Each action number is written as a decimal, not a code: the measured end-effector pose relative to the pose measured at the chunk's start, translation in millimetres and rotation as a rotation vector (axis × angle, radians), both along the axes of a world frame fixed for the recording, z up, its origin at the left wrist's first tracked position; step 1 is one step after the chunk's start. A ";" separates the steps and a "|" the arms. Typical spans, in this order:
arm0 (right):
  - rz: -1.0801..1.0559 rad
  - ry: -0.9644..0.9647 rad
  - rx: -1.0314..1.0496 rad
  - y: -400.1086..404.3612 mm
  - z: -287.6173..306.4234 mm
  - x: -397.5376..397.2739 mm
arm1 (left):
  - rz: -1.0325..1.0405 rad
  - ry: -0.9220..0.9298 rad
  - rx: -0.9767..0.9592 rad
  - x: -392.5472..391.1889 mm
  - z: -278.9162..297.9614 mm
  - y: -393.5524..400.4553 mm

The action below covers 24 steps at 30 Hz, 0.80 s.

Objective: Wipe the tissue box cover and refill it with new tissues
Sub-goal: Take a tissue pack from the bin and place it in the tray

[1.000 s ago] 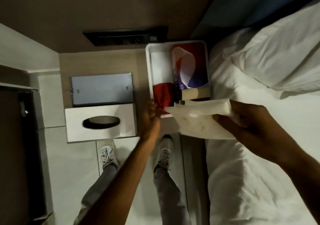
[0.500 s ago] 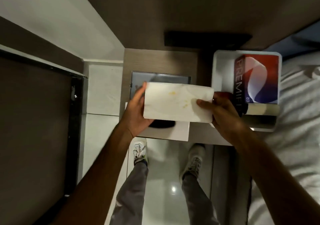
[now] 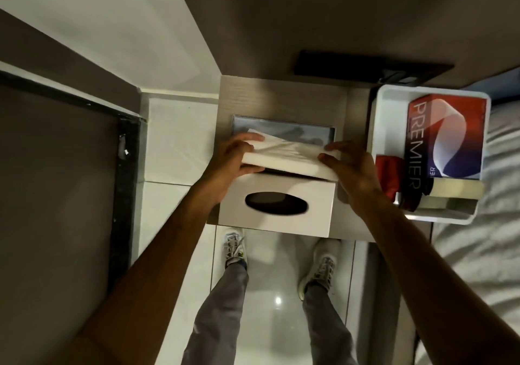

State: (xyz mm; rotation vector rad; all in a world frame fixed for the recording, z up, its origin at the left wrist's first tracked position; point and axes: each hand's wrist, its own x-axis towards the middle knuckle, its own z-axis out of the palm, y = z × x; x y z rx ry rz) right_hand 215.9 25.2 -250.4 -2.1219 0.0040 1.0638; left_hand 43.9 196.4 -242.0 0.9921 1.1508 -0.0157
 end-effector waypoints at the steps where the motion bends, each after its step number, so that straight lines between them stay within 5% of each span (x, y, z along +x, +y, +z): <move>1: -0.056 0.049 0.006 4.5 1.8 -2.0 | -0.004 -0.005 -0.061 -1.3 1.4 3.5; 7: -0.579 0.692 0.305 14.8 12.1 9.7 | 0.200 -0.039 -0.310 -11.7 -10.9 27.3; 12: -0.575 0.811 0.370 15.2 9.1 14.2 | -0.132 0.016 -0.100 -9.2 -16.3 35.6; 18: -0.236 0.524 0.224 24.0 -1.1 5.5 | -0.343 0.228 0.270 -5.7 -24.6 31.3; 24: 0.117 -0.031 -0.101 31.8 -20.5 4.0 | -0.360 0.390 0.628 -0.4 -43.3 33.3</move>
